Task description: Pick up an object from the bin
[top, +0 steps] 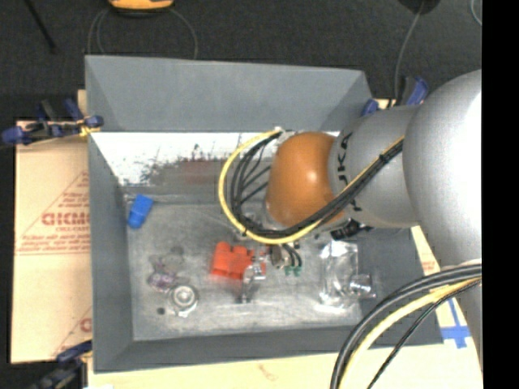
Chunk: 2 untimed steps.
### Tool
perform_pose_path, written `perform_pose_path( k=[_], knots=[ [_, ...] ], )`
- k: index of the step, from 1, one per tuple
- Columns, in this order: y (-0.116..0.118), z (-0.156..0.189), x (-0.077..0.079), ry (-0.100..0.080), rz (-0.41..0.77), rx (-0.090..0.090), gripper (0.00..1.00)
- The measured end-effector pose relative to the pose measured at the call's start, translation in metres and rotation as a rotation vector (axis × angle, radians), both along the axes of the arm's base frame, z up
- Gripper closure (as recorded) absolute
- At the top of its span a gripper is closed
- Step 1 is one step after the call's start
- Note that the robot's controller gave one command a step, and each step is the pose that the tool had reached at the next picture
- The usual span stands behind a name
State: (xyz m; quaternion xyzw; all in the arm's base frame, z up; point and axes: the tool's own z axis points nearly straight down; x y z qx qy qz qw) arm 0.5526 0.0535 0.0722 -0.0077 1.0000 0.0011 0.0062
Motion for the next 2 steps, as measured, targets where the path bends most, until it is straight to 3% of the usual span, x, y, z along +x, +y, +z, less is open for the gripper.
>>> perform_pose_path(
  k=[1,2],
  knots=[
    [0.001,0.005,0.003,-0.012,-0.004,0.003,1.00],
    [0.009,0.135,0.011,0.000,0.054,-0.004,1.00]
  ],
)
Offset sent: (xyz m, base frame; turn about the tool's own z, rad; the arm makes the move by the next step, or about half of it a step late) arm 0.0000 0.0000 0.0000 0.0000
